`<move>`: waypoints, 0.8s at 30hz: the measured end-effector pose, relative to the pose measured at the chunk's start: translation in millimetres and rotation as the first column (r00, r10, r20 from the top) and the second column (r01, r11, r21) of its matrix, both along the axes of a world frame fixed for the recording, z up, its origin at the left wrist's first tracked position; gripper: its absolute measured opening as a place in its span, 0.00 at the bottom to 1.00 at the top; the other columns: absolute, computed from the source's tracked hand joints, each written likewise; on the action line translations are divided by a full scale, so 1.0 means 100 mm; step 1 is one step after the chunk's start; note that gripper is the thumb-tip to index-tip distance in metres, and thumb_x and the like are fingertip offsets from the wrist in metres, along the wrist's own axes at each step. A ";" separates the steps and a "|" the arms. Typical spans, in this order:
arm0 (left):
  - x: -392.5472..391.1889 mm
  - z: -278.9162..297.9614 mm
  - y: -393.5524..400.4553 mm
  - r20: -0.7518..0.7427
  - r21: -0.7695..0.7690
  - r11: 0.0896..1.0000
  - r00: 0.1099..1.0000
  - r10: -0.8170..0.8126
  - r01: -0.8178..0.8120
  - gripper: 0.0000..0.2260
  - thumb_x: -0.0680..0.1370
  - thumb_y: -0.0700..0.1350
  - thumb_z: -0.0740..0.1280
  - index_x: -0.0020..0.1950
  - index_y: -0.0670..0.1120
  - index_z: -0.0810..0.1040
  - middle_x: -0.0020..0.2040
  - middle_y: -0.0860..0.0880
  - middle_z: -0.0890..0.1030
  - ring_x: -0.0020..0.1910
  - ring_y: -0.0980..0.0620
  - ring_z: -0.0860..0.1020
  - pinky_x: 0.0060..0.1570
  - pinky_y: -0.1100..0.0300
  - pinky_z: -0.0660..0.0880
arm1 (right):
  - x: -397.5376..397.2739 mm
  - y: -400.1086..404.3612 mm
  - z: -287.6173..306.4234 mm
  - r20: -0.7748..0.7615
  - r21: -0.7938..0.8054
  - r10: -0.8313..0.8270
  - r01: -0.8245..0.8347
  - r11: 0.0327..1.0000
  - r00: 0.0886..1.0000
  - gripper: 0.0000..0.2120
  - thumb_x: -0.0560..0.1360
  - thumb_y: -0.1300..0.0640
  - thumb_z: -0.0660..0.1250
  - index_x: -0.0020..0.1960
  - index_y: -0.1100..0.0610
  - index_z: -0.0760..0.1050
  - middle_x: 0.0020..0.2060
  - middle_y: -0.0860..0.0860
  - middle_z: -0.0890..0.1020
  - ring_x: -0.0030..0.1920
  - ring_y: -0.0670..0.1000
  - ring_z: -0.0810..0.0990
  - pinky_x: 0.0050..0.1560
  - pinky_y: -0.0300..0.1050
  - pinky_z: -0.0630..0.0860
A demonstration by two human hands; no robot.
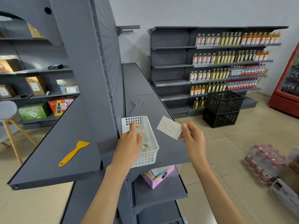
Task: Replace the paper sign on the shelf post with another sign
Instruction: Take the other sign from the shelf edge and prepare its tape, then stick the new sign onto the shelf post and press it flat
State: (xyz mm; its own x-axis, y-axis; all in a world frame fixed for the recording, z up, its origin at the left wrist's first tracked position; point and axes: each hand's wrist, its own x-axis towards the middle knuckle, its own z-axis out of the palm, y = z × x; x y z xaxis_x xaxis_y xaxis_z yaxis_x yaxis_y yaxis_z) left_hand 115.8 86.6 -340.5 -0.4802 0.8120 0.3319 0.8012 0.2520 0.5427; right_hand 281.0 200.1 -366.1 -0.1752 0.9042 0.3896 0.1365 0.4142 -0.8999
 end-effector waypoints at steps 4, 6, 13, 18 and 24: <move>0.03 0.00 -0.04 0.009 0.084 0.996 0.999 -0.035 0.034 0.07 0.83 0.46 0.57 0.56 0.46 0.72 0.52 0.50 0.80 0.48 0.51 0.79 0.40 0.63 0.74 | -0.01 -0.12 0.07 0.006 0.033 0.012 -0.012 0.999 1.000 0.12 0.83 0.58 0.60 0.42 0.56 0.73 0.33 0.48 0.78 0.33 0.36 0.77 0.34 0.29 0.70; 0.08 0.01 -0.10 0.074 0.138 0.990 0.996 -0.052 0.041 0.14 0.83 0.49 0.57 0.42 0.47 0.74 0.50 0.52 0.78 0.47 0.56 0.77 0.39 0.72 0.70 | -0.02 -0.20 0.12 0.009 0.074 -0.012 0.012 0.997 1.000 0.11 0.83 0.57 0.60 0.43 0.54 0.74 0.34 0.47 0.79 0.35 0.38 0.78 0.35 0.27 0.70; 0.32 0.37 -0.36 0.585 0.329 0.929 0.735 -0.342 0.171 0.14 0.82 0.56 0.58 0.54 0.48 0.78 0.54 0.53 0.83 0.54 0.56 0.81 0.53 0.63 0.77 | -0.10 -0.54 0.31 0.049 0.429 -0.141 0.106 0.897 0.989 0.06 0.82 0.54 0.62 0.48 0.49 0.76 0.40 0.41 0.79 0.42 0.48 0.78 0.37 0.48 0.76; 0.29 0.66 -0.48 0.702 0.481 0.871 0.550 -0.453 0.103 0.12 0.80 0.53 0.63 0.55 0.45 0.76 0.51 0.44 0.84 0.47 0.51 0.85 0.51 0.55 0.80 | -0.08 -0.72 0.45 0.063 0.760 -0.148 0.048 0.648 0.987 0.15 0.82 0.51 0.61 0.47 0.57 0.83 0.44 0.48 0.85 0.45 0.46 0.78 0.44 0.41 0.74; 0.11 1.03 -0.71 0.525 0.599 0.786 0.665 -0.531 0.155 0.04 0.80 0.39 0.64 0.50 0.38 0.75 0.47 0.37 0.84 0.40 0.53 0.83 0.44 0.56 0.80 | -0.28 -1.01 0.75 0.030 0.804 -0.083 0.025 0.593 0.996 0.16 0.81 0.48 0.62 0.54 0.57 0.83 0.45 0.47 0.85 0.47 0.50 0.81 0.47 0.49 0.77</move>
State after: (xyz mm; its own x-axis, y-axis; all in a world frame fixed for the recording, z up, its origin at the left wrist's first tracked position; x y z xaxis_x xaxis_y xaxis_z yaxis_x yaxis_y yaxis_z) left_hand 126.6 16.0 -237.3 -0.4358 0.7879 0.4351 0.1754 -0.3998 0.8997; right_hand 253.3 99.5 -290.7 -0.1849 0.2393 0.9532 0.2226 0.9549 -0.1966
